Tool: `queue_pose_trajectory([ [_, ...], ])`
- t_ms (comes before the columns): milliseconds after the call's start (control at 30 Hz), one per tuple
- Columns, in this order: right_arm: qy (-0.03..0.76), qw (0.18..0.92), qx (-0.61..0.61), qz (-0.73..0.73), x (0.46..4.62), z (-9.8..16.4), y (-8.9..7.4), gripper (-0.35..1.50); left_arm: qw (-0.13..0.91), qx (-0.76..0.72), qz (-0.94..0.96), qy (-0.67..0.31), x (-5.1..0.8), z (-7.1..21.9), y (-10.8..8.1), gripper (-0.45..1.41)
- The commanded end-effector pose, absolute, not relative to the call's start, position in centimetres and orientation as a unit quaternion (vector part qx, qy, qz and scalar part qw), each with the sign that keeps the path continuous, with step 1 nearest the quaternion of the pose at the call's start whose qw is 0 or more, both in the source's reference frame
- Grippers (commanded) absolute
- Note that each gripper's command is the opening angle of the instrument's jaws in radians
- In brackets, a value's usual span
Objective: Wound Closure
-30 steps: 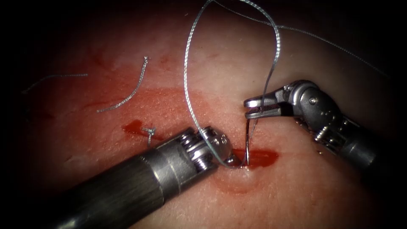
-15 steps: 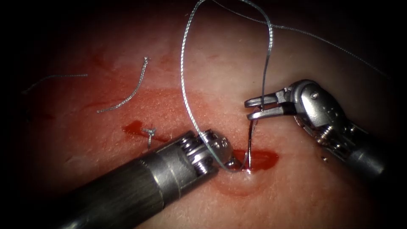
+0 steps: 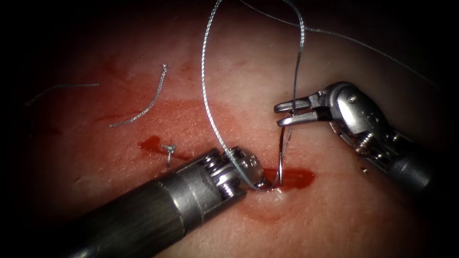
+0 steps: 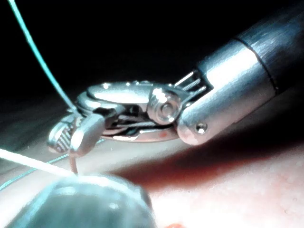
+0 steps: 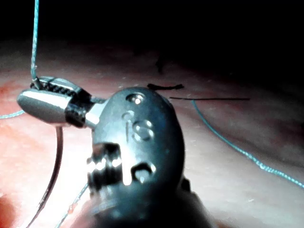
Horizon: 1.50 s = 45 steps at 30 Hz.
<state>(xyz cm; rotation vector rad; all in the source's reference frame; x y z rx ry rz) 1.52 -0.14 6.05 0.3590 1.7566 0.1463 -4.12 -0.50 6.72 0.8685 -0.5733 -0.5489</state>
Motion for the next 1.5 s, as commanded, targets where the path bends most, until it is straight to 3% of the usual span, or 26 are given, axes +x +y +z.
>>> queue_pose_trajectory([
  [33,0.765,0.619,0.162,0.069,1.54,5.98,-0.06,-0.35,0.832,0.407,-0.259,-0.273,-4.17,6.65,-0.40,-0.45],
  [633,0.738,0.600,0.248,0.184,1.51,5.85,-0.23,-0.35,0.832,0.407,-0.259,-0.273,-4.21,6.61,-0.47,-0.45],
  [1500,0.707,0.463,0.348,0.405,1.59,6.08,-0.60,-0.35,0.832,0.407,-0.259,-0.273,-4.22,6.63,-0.52,-0.45],
])
